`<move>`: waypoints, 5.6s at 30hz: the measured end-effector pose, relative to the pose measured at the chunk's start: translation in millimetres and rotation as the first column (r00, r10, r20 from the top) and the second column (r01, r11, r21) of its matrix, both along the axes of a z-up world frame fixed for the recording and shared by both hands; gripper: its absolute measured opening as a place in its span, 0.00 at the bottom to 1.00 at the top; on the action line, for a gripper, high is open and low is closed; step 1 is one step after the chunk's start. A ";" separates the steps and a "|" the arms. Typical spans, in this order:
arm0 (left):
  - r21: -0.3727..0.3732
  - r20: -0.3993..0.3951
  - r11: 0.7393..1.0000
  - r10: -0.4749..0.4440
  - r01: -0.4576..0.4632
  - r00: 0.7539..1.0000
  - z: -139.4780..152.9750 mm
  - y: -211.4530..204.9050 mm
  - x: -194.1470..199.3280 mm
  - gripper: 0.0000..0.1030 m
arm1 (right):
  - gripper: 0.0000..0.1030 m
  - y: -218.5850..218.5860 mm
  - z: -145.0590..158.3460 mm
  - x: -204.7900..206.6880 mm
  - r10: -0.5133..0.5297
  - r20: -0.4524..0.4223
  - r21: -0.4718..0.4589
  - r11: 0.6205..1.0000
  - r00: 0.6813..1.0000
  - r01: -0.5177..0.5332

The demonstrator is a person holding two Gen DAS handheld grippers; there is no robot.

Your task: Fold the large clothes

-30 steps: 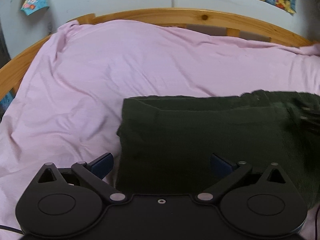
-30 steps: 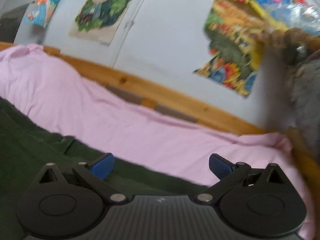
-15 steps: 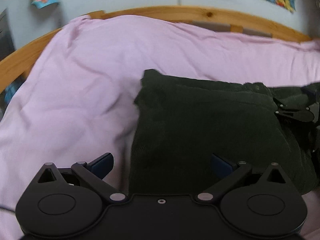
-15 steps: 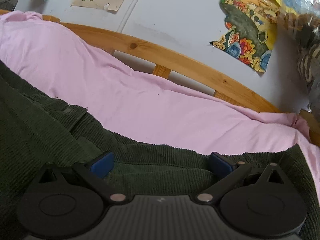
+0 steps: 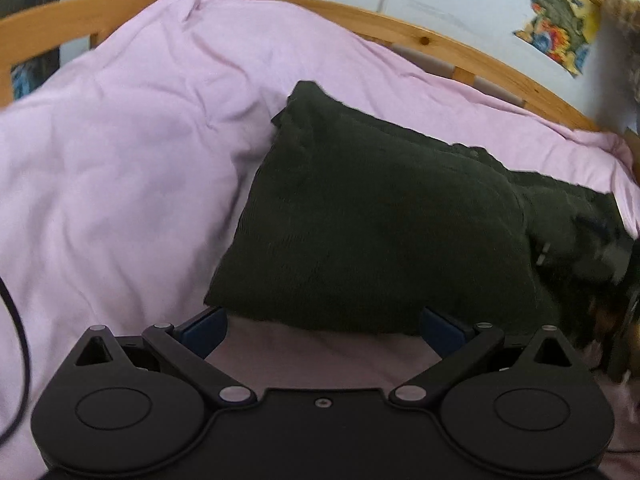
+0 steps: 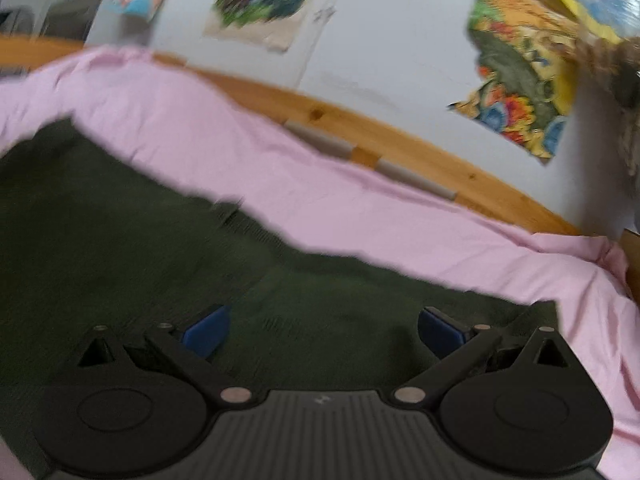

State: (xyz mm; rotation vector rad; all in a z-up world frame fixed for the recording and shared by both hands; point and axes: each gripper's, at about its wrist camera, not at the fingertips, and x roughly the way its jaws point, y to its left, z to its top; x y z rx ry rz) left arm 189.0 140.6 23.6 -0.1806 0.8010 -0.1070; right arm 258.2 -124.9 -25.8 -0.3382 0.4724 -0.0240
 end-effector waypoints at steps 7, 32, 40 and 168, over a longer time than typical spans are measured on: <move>-0.108 -0.053 0.993 0.033 -0.039 0.998 -23.0 3.8 15.0 0.99 | 1.00 15.2 -20.1 -7.9 -0.034 0.090 -0.060 0.997 0.995 0.040; -0.265 0.045 0.938 0.243 -0.223 0.969 -43.9 4.7 44.1 0.99 | 1.00 5.8 -19.1 34.7 -0.112 0.070 0.033 0.993 0.991 0.110; -0.151 0.129 0.949 0.298 -0.278 0.946 -28.0 -6.9 37.3 0.47 | 1.00 2.2 -19.5 30.4 -0.116 0.078 0.056 0.992 0.990 0.111; -0.274 0.043 0.819 -0.513 0.504 0.858 -47.6 -180.9 131.2 0.99 | 0.99 -91.1 16.0 120.2 0.105 0.104 0.135 0.984 0.989 -0.118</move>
